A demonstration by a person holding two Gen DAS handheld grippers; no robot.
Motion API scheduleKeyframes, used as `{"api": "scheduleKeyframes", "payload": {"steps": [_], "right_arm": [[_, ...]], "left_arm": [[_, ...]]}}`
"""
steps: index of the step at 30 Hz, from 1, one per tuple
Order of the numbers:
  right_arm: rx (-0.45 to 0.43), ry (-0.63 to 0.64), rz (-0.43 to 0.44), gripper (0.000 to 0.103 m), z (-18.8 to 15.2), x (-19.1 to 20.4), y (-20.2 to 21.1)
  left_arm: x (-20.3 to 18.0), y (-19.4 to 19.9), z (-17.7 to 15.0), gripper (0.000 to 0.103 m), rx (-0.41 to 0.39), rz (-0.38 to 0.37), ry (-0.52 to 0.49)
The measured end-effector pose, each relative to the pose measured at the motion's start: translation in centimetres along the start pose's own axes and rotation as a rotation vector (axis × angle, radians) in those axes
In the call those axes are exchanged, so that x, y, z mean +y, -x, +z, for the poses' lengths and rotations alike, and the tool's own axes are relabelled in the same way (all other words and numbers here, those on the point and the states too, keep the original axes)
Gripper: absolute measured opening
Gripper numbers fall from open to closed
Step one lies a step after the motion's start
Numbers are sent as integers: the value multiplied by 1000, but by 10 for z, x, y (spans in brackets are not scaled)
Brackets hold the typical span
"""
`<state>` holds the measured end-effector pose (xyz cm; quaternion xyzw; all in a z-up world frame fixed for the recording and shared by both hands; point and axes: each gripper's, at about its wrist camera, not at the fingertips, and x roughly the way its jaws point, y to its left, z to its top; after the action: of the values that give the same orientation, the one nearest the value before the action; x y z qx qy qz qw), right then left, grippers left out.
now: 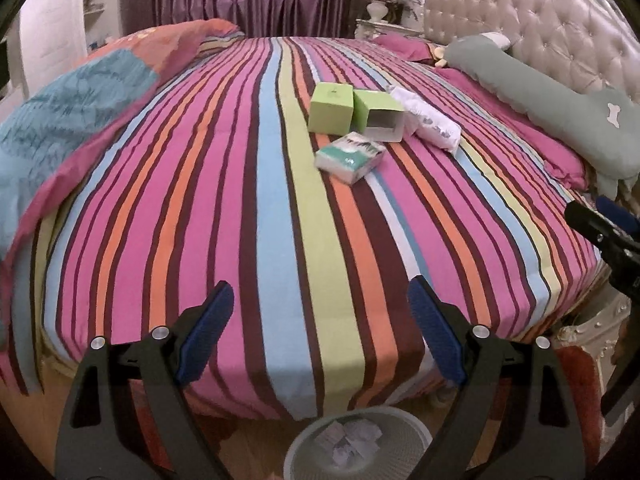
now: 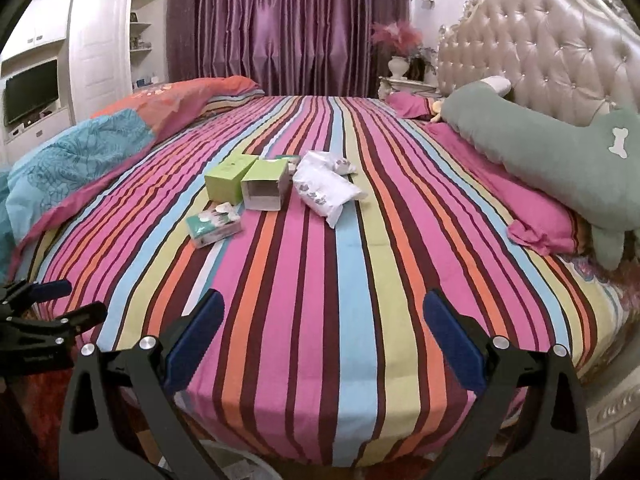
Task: Collect trash
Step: 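Raise both tools away from the wastebasket back toward the bed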
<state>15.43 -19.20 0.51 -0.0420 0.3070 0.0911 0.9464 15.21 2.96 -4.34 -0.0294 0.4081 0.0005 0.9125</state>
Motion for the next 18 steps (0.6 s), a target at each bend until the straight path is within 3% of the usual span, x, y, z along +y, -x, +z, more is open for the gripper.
{"api": "scheduleKeyframes", "payload": {"steps": [10,18], "right_arm": [[67,-8,44,95,11,-11,-34],[83,-40,67,95,26,-24,-65]], "left_arm": [[-7,-37,28,86,31,19,-41],[-11,-66,57,86,38,-12,-88]]}}
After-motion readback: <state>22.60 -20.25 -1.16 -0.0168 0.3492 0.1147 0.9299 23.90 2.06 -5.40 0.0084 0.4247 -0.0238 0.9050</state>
